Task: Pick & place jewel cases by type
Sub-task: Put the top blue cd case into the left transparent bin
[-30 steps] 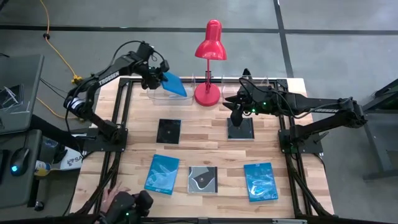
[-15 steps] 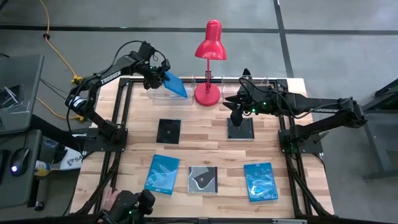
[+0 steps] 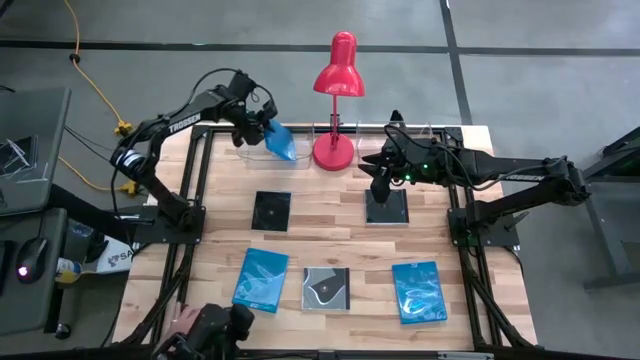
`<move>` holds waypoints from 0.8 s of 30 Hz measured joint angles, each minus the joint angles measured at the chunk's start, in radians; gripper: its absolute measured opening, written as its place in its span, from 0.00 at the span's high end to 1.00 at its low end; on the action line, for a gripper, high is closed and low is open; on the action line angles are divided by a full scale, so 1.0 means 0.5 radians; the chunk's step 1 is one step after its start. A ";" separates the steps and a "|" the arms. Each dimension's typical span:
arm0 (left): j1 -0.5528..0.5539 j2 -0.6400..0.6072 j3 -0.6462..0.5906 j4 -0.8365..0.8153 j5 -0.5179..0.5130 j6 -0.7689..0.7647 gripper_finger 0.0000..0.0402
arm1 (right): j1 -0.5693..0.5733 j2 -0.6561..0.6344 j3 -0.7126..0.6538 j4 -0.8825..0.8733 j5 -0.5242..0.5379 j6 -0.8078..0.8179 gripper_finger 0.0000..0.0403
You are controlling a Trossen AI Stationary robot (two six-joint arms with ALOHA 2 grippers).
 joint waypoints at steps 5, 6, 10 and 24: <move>0.004 0.007 0.000 0.007 -0.224 0.011 0.73 | 0.000 0.000 0.000 -0.009 0.000 0.002 0.74; 0.004 0.006 0.000 0.005 -0.253 0.022 0.73 | 0.000 0.000 0.000 -0.008 0.000 0.002 0.74; 0.004 -0.018 0.000 0.004 -0.301 0.041 0.73 | 0.000 0.000 0.000 -0.008 0.023 -0.003 0.74; 0.003 -0.020 0.000 0.008 -0.303 -0.224 0.66 | 0.000 0.000 0.000 -0.008 0.096 -0.054 0.74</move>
